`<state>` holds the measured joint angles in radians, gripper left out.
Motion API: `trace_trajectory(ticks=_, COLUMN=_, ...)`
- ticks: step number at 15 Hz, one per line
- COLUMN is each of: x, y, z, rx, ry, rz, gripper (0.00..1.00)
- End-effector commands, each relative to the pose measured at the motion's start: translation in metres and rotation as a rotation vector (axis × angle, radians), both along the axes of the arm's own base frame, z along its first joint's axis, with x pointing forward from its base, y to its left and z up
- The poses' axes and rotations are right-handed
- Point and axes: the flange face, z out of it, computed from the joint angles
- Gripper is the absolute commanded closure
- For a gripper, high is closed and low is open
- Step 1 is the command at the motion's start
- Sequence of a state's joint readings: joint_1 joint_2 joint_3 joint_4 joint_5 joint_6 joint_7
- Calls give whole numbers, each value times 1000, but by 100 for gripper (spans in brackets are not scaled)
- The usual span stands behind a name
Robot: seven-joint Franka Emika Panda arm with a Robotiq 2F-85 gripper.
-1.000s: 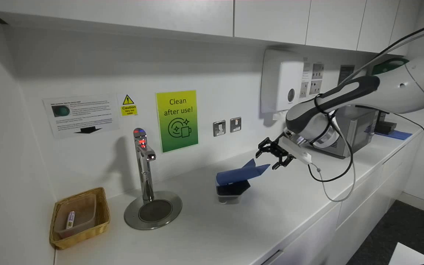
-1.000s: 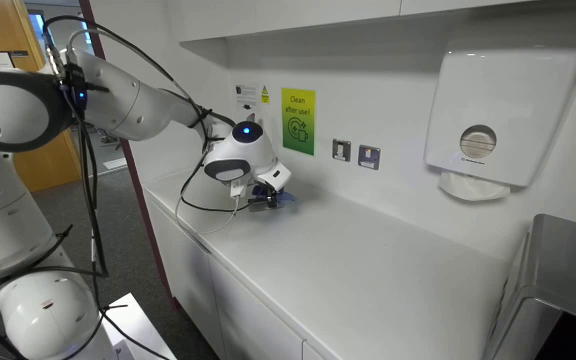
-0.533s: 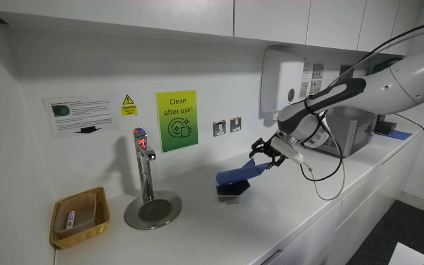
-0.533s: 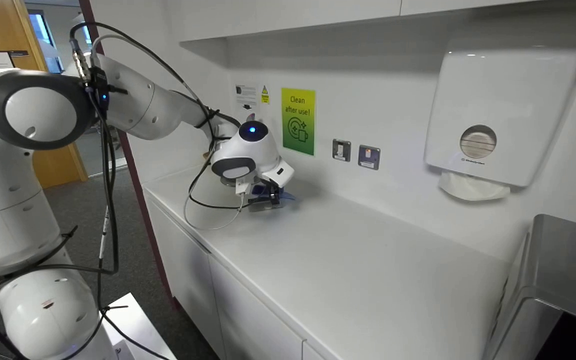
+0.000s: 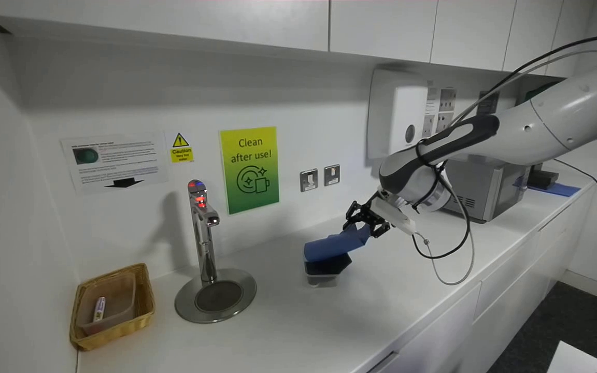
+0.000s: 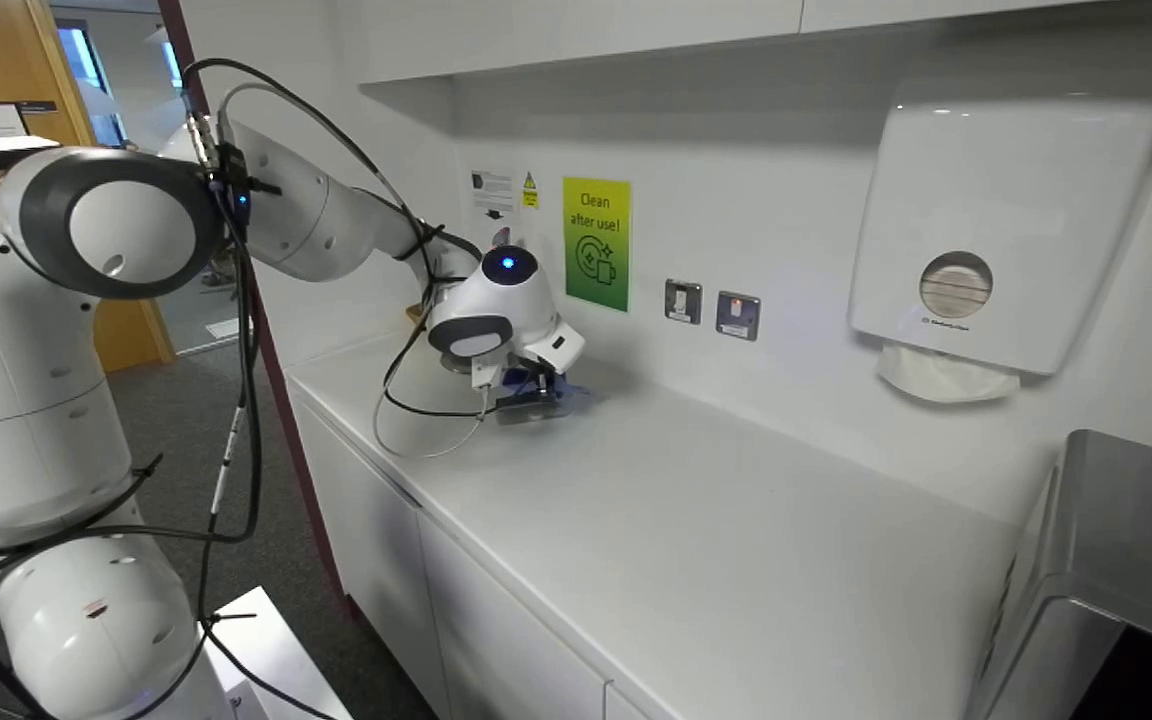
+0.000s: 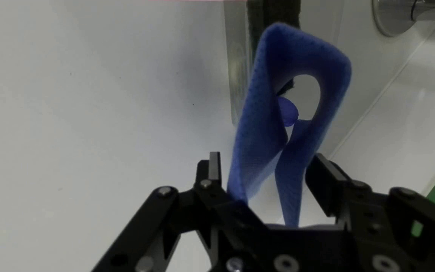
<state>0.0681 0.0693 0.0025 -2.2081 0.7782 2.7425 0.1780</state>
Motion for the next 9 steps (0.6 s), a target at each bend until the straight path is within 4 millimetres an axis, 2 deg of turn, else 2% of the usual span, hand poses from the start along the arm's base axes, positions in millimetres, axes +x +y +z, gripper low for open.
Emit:
trace_trajectory(ticks=1, x=9, y=3, z=3, rx=-11, ry=-12, rz=-5, gripper=66)
trace_trajectory(ticks=3, x=6, y=1, z=3, rx=-38, ry=-17, rz=-11, gripper=82)
trace_trajectory(ticks=6, x=-3, y=-1, z=13, rx=-119, ry=-68, rz=-28, gripper=100)
trace_trajectory(ticks=9, x=-11, y=-4, z=26, rx=-190, ry=-134, rz=-49, gripper=100)
